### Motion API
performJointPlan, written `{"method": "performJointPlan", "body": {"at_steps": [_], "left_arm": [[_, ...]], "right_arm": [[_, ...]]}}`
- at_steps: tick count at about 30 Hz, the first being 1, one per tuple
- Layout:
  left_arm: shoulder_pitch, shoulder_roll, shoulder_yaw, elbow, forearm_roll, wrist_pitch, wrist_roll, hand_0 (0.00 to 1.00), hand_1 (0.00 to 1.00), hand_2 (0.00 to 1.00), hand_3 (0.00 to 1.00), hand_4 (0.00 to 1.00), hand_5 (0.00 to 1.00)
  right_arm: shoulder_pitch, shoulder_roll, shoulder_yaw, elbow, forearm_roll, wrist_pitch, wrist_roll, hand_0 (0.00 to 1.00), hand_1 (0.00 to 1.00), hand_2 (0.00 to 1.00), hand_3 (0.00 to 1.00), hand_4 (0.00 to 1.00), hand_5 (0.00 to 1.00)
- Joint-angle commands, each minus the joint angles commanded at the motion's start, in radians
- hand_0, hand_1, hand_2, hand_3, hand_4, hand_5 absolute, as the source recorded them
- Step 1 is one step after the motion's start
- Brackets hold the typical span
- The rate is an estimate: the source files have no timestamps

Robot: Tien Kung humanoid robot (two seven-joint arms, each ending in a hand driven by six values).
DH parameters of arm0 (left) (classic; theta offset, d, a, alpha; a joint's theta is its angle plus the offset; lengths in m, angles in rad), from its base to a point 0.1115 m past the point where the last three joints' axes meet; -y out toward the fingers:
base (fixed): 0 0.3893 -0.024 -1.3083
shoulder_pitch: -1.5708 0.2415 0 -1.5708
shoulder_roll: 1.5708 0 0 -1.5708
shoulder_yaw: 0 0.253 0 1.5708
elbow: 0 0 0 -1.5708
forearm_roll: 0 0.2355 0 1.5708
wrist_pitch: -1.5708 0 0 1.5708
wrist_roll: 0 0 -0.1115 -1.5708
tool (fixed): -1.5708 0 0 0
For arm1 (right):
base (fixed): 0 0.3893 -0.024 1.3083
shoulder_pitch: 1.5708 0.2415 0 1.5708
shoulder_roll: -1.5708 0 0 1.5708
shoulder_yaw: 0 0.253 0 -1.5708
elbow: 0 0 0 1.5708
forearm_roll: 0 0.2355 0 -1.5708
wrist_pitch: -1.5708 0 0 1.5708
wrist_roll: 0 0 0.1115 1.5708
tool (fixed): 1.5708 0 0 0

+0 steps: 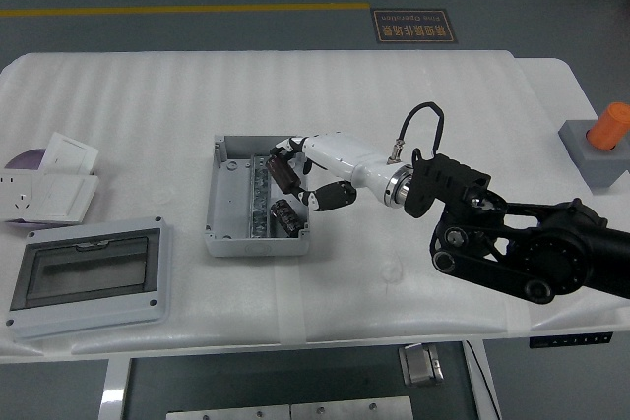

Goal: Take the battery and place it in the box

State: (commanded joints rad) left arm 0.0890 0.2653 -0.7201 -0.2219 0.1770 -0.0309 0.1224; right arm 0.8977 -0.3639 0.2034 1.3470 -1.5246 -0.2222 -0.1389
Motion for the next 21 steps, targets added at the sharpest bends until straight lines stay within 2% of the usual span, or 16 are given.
{"method": "performJointPlan", "body": {"at_steps": [2,3,8,9,16,21], "left_arm": [[0.0,0.0,-0.001,0.0,0.004,0.0,0.0,0.625,0.667,0.599,0.602,0.643,0.311],[0.0,-0.001,-0.002,-0.001,0.006,0.0,0.0,0.626,0.667,0.591,0.58,0.631,0.306],[0.003,0.0,0.002,0.001,0.008,-0.001,0.002,0.626,0.667,0.591,0.58,0.631,0.306],[0.004,0.0,0.002,0.001,0.008,-0.001,0.002,0.625,0.666,0.589,0.573,0.621,0.295],[0.008,-0.001,-0.004,0.001,0.012,-0.002,0.003,0.625,0.666,0.585,0.571,0.62,0.299],[0.015,-0.005,-0.004,0.002,0.01,-0.006,0.004,0.626,0.667,0.585,0.572,0.62,0.293]], "right_arm": [[-0.003,0.01,0.0,-0.012,0.002,-0.001,-0.002,0.879,0.584,0.932,0.982,0.624,0.265],[-0.004,0.014,0.001,-0.017,0.002,-0.001,-0.003,0.959,0.587,0.977,0.998,0.652,0.258],[-0.012,0.03,0.005,-0.027,0.001,-0.003,-0.006,0.959,0.587,0.977,0.998,0.652,0.258],[-0.013,0.033,0.005,-0.027,0.0,-0.003,-0.006,0.975,0.91,0.983,0.998,0.676,0.28],[-0.029,0.024,0.03,-0.012,-0.023,0.001,-0.01,0.983,0.907,0.982,0.998,0.687,0.287],[-0.073,-0.025,0.114,0.022,-0.046,0.004,-0.012,0.972,0.895,0.973,0.998,0.694,0.294]]}}
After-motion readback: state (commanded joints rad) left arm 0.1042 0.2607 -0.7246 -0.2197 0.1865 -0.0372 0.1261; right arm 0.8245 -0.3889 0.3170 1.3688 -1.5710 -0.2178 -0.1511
